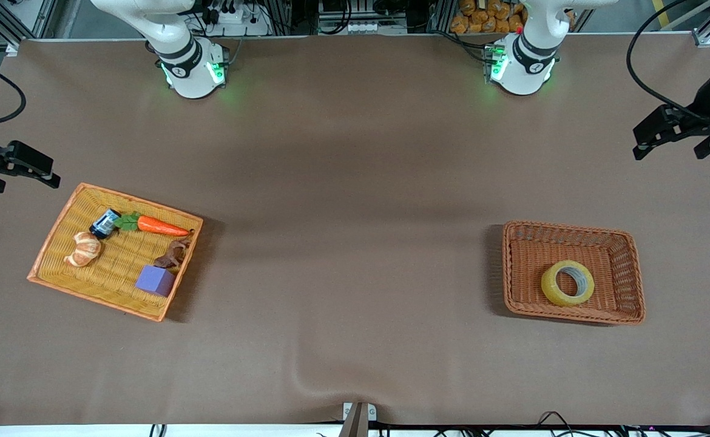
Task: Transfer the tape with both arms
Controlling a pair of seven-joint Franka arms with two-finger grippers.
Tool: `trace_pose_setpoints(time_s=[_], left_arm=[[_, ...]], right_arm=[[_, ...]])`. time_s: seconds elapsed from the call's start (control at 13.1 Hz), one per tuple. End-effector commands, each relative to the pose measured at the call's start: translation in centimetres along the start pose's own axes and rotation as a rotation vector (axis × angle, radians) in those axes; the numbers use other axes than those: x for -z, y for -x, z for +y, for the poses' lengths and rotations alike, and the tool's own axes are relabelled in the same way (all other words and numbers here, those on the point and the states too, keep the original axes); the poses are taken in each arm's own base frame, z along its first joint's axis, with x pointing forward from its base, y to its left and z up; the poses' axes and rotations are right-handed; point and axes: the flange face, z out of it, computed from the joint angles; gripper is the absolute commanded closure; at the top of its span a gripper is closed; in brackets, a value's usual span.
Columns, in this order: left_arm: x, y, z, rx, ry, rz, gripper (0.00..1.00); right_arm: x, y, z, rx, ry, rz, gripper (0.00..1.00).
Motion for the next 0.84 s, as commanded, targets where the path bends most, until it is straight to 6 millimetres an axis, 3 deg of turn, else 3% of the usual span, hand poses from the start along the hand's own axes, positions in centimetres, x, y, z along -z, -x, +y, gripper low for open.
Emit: trace_pose_setpoints(time_s=[0.0,0.76], left_arm=[[0.1,1.0,-0.4,-0.040,0.019,-0.029,0.00],[0.7,0.9,-0.2,-0.043,0.030,-0.035,0.00]], right_arm=[[0.2,0.2,0.4,-0.003,-0.010,0.000,0.00],[0.2,0.3,1.8,-0.024,-0.002,0.001,0.00]])
